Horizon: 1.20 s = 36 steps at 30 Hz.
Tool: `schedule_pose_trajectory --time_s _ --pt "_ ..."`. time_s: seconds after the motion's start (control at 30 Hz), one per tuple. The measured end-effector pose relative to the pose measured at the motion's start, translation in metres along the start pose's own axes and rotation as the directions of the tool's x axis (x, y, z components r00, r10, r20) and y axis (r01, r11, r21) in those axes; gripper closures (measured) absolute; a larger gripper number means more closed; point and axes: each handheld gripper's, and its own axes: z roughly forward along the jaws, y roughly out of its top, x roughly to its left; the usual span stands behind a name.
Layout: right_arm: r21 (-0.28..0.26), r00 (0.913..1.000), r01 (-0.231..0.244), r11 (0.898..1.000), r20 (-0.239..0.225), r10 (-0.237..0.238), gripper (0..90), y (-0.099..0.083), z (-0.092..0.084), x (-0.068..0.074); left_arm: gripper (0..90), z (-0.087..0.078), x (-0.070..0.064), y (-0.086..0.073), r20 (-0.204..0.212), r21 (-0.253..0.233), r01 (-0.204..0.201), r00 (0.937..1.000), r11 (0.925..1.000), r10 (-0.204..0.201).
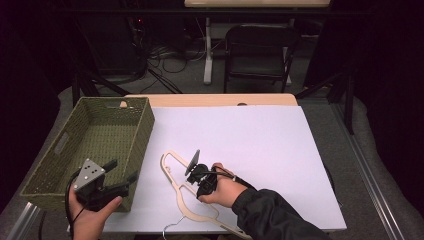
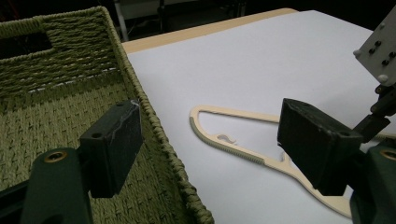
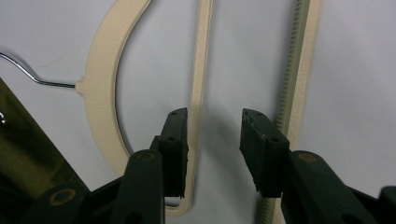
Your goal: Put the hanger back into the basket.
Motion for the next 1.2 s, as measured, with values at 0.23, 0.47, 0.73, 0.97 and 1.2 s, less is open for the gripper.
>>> schedule_pose_trajectory --time_s 0.23,0.47,0.73,0.97,1.2 --pt "0.025 1.0 0.006 1.0 0.001 -0.006 66.5 0.003 0.008 0.005 22.3 0.0 0.0 0.0 0.001 0.002 0.0 1.0 1.0 0.0" --pt "0.04 0.9998 0.016 0.999 0.012 -0.017 71.4 0.008 0.012 0.009 22.3 0.001 0.0 -0.001 0.004 0.002 0.003 1.0 1.0 -0.003" --pt "0.049 0.9997 0.022 0.999 0.004 -0.023 74.8 0.012 0.018 0.013 22.5 0.001 0.0 -0.001 0.004 0.001 0.006 1.0 1.0 -0.006" --pt "0.055 0.9998 0.019 0.998 0.008 -0.02 77.9 0.014 0.018 0.013 22.6 0.002 0.001 -0.001 0.004 0.002 0.008 1.0 1.0 -0.008" --pt "0.06 0.9995 0.01 0.998 0.029 -0.012 82.7 0.015 0.018 0.014 22.6 0.002 0.001 -0.001 0.004 0.002 0.008 1.0 1.0 -0.008"
